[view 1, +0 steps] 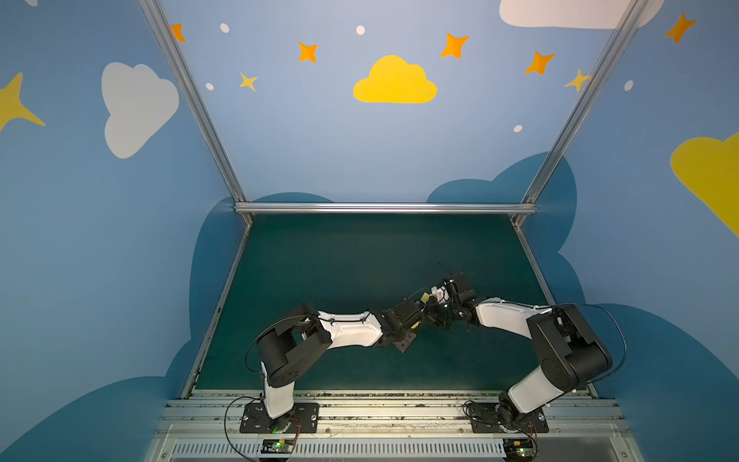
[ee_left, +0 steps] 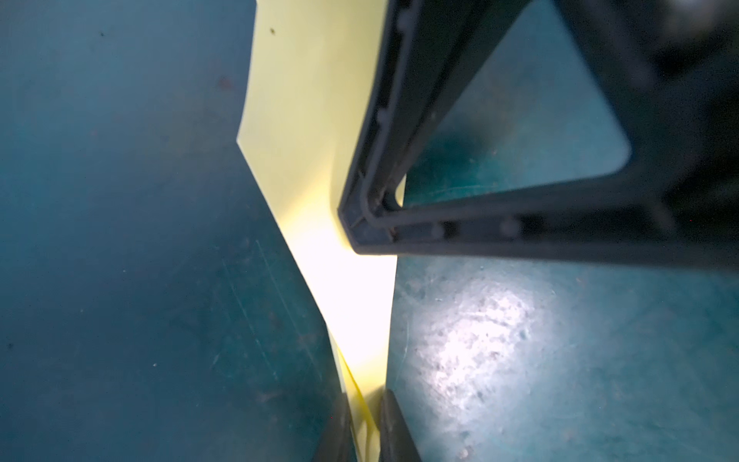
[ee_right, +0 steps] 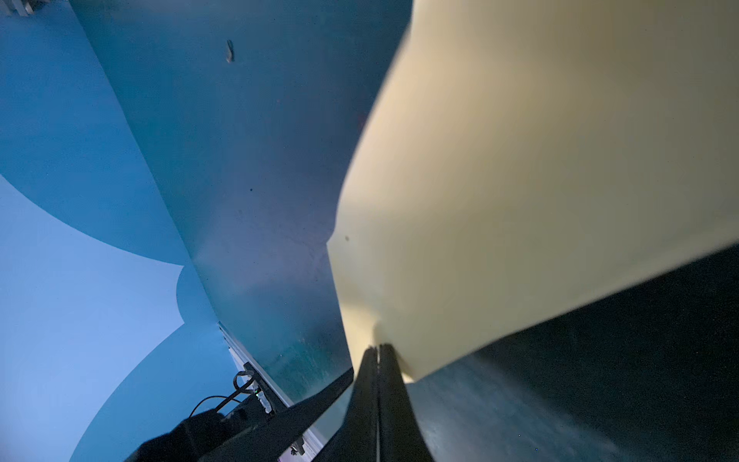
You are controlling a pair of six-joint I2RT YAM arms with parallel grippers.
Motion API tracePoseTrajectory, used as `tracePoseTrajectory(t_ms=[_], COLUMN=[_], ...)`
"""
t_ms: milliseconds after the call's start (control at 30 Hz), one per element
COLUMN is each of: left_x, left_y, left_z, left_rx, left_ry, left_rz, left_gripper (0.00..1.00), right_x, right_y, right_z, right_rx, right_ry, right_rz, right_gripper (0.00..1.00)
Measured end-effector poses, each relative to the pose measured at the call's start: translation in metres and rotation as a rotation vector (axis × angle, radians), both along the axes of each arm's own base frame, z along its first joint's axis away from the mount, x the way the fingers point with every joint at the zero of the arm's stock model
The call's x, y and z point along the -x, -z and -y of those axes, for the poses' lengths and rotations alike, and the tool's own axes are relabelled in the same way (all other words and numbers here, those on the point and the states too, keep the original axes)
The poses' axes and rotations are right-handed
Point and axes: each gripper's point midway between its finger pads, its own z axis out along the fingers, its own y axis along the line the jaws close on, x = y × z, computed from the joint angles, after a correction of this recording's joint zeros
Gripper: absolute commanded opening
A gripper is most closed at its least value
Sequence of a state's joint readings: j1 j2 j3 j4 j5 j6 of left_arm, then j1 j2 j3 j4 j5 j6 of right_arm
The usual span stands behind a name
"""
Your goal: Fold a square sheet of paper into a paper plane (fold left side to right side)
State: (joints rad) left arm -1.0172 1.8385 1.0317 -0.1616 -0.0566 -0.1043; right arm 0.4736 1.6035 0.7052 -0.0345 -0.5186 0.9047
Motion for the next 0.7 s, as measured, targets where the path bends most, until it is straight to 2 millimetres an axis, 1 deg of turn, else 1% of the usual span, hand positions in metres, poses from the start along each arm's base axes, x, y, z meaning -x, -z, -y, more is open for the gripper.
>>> tracePoseTrajectory(t_ms=[200, 467, 700], left_x=[0.001, 0.002, 0.001], left_y=[0.000, 0.000, 0.000], left_z=[0.001, 0.001, 0.000], left_rx=[0.004, 0.007, 0.009], left_ry=[0.004, 0.004, -0.004], left_rz=[-0.005, -0.011, -0.015], left_gripper=[0.17, 0.17, 0.16], right_x=[0.001, 0.002, 0.006], right_y=[-0.002, -0.013, -0.011], right_z=[0.000, -0.005, -0.009], right_rx=[-0.006, -0.024, -0.035], right_ry=[0.000, -0.003, 0.007], right_rz=[0.001, 0.021, 0.016], right_gripper=[0.05, 0.05, 0.05])
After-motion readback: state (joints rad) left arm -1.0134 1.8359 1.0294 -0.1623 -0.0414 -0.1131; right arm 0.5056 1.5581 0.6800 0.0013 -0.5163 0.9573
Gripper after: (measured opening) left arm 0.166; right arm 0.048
